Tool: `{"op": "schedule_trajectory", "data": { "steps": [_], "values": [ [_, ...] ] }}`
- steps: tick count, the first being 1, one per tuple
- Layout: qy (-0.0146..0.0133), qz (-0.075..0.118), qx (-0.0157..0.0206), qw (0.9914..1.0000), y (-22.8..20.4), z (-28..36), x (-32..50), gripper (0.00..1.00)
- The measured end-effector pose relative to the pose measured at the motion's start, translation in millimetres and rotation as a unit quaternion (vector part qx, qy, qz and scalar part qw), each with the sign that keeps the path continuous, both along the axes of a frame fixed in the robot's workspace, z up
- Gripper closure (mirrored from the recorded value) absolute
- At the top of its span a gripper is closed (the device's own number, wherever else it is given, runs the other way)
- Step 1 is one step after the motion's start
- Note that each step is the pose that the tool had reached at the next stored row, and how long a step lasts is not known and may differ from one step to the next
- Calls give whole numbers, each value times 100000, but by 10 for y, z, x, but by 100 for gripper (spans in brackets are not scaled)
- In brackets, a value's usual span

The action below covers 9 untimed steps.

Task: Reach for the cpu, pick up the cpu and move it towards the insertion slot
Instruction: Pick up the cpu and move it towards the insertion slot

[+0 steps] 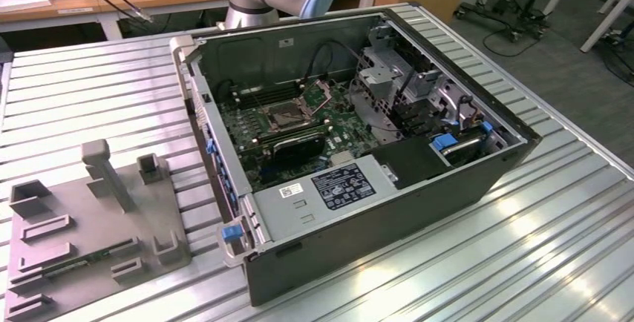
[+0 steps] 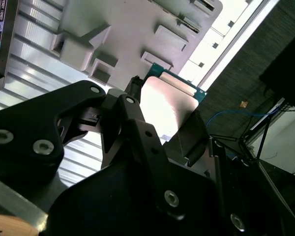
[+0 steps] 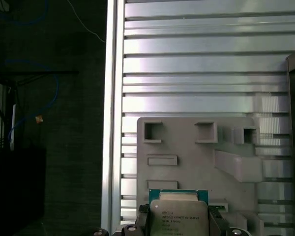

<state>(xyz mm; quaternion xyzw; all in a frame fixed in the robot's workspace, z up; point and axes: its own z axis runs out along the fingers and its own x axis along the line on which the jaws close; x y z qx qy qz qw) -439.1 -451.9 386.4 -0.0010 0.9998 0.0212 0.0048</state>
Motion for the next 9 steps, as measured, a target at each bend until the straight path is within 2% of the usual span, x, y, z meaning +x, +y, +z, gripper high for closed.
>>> {"op": "schedule_trajectory", "data": {
  "steps": [9],
  "values": [
    [-1,1,0,100000,0,0,109,45]
  ]
}}
